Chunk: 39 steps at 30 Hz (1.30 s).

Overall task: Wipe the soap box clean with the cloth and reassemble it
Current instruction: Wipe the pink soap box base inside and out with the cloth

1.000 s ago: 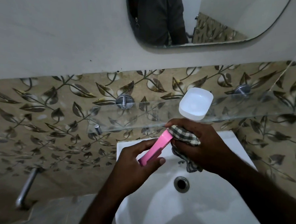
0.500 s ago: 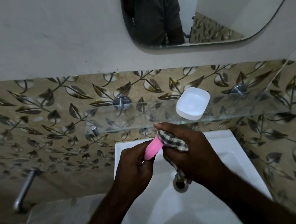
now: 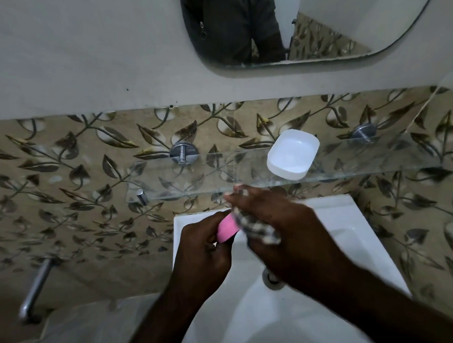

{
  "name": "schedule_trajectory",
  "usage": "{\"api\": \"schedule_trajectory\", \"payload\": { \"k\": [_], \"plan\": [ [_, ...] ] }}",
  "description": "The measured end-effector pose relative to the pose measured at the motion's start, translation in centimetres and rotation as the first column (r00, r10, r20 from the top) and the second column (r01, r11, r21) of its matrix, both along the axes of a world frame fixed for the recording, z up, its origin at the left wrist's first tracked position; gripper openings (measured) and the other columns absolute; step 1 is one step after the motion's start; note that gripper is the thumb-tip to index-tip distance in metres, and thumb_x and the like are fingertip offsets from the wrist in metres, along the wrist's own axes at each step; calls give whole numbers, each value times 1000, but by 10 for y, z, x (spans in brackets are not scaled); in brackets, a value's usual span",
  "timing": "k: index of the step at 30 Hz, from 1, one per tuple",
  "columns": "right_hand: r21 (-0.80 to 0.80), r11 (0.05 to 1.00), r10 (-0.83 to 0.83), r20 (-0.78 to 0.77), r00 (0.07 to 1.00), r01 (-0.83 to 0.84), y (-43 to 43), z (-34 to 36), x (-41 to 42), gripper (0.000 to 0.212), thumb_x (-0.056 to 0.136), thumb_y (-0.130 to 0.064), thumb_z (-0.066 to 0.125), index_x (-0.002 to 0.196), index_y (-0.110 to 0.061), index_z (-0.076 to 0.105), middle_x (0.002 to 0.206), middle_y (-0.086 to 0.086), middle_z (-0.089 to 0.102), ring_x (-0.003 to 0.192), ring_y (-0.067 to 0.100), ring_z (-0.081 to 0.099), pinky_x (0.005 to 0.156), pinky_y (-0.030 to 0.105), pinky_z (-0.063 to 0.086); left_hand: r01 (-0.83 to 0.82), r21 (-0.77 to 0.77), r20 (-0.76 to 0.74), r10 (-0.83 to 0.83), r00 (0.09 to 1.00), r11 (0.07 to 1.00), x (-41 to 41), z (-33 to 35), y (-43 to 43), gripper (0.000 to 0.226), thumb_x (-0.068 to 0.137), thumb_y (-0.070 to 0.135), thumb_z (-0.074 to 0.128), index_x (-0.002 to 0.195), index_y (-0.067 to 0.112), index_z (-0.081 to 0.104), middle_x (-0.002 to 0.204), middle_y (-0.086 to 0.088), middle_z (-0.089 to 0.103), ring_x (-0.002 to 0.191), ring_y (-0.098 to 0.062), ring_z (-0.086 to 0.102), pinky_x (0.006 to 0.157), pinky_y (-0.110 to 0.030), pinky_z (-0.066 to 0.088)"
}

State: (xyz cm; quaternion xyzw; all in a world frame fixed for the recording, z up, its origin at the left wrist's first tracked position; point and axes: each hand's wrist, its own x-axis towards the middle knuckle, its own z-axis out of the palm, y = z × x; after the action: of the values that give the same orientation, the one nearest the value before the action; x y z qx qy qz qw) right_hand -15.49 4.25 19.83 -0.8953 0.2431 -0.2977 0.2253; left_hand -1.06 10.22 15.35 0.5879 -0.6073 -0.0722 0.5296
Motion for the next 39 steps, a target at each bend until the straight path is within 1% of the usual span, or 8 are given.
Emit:
{"api": "schedule_trajectory", "payload": {
  "k": [4, 10, 15, 21, 27, 30, 34, 39],
  "plan": [
    [-92, 993, 60, -94, 994, -68, 2, -2, 2, 53, 84, -26, 59, 134, -39, 54, 147, -14, 51, 123, 11, 59, 96, 30, 53, -16, -18, -64, 15, 998, 1000, 2, 3, 0, 37, 73, -5, 57, 65, 29, 45, 59, 20, 54, 52, 12, 43, 52, -3, 29],
    [382, 924, -89, 151, 985, 25, -19, -1, -1, 65, 79, 3, 66, 122, -45, 61, 110, -4, 75, 96, 10, 70, 82, 18, 54, 54, 107, -223, -29, 974, 993, 12, -4, -1, 17, 82, 3, 72, 70, 8, 61, 55, 10, 41, 52, -2, 31, 49, -21, 26],
    [-17, 1000, -16, -47, 999, 15, 4, -4, 8, 62, 76, -16, 62, 135, -33, 57, 142, -8, 57, 124, 11, 58, 101, 26, 49, 62, 52, -162, -53, 985, 997, 12, -2, -5, 15, 82, 5, 61, 77, 18, 58, 63, 1, 59, 54, -8, 48, 51, -26, 40],
    [413, 910, -72, 141, 987, 7, -11, 3, -5, 64, 81, 5, 68, 126, -40, 62, 114, -17, 72, 101, 4, 69, 88, 22, 55, 138, 77, -377, -99, 921, 987, 7, 7, 1, 33, 75, -1, 74, 69, 31, 67, 54, 18, 52, 52, 5, 41, 51, -10, 33],
    [788, 593, -79, 259, 963, -163, -12, -1, -7, 29, 86, 9, 65, 99, -16, 73, 83, 18, 72, 75, 31, 71, 72, 45, 60, 154, -66, -714, -155, 683, 986, 12, 16, 4, 30, 52, 16, 83, 81, 26, 78, 74, 3, 75, 68, -13, 69, 65, -26, 56],
    [812, 555, -89, 273, 958, -180, -8, -4, -6, 26, 84, 5, 68, 104, -12, 70, 92, 24, 71, 77, 29, 70, 72, 44, 60, 184, -93, -780, -186, 597, 979, 17, 12, -1, 48, 48, 28, 91, 93, 18, 76, 83, -2, 75, 76, -20, 70, 67, -31, 56],
    [800, 595, -189, 233, 954, -77, -7, -4, -5, 30, 86, 4, 68, 100, -22, 72, 91, 13, 75, 78, 28, 72, 75, 47, 60, 11, 58, -759, 37, 650, 998, 9, 8, -11, 77, 63, 16, 83, 132, 26, 49, 121, 1, 63, 100, -10, 65, 71, -21, 54],
    [664, 742, -229, 125, 965, 90, 2, 3, -5, 25, 85, 0, 69, 98, -21, 71, 86, 2, 74, 78, 20, 73, 77, 43, 59, -52, 121, -582, 113, 805, 991, -15, 11, -9, 105, 60, 81, 61, 143, 59, -1, 160, 4, 18, 137, -9, 38, 102, -23, 40]
  ]
}}
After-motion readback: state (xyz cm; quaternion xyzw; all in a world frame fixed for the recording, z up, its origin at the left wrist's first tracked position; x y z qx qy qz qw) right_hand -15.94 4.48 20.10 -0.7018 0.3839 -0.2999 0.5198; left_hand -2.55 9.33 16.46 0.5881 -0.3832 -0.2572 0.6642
